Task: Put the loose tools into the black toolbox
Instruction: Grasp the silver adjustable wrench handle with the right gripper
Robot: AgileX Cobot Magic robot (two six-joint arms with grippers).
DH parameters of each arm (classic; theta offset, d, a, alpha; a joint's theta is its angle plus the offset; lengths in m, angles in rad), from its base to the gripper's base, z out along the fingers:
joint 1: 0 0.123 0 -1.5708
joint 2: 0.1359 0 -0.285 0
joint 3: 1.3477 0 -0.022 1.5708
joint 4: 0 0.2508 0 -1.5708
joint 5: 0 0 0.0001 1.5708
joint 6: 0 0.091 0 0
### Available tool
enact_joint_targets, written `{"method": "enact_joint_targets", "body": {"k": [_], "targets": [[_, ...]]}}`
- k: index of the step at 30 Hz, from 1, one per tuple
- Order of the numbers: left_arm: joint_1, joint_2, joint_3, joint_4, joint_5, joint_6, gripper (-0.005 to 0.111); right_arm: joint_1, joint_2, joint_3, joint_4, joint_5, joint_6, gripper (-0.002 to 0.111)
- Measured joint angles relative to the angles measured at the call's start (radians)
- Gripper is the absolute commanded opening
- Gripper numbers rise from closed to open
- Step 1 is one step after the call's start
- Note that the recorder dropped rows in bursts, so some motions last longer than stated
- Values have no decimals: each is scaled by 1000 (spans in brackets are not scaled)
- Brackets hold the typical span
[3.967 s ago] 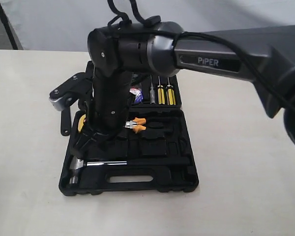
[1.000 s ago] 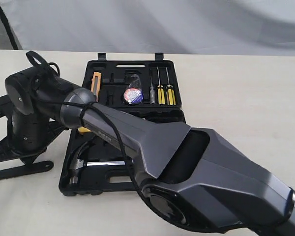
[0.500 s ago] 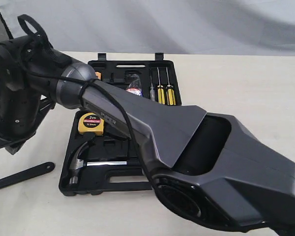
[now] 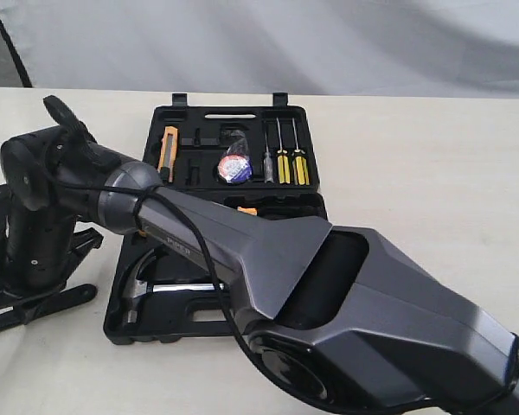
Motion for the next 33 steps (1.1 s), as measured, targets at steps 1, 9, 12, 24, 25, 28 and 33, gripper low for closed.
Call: {"method": "enact_joint_targets", "body": {"k": [1,9,12,24,25,28,33], "targets": [[0,0,0,0,0,0,1,0,0,0,-6,-2,27,0],[0,0,0,0,0,0,1,-29,0,-2,-39,-8,164,0],[0,0,0,0,0,0,1,-53,-4,-2,-62,-8,179,0],[0,0,0,0,0,0,1,-92,-36,-142,33,-32,-338,0],[0,0,0,0,0,0,1,-92,-36,-142,57,-51,-397,3],[0,0,0,0,0,0,1,-92,-23,-142,95,-76,-516,25],[0,0,0,0,0,0,1,-90,25,-142,138,-85,-628,54]]}}
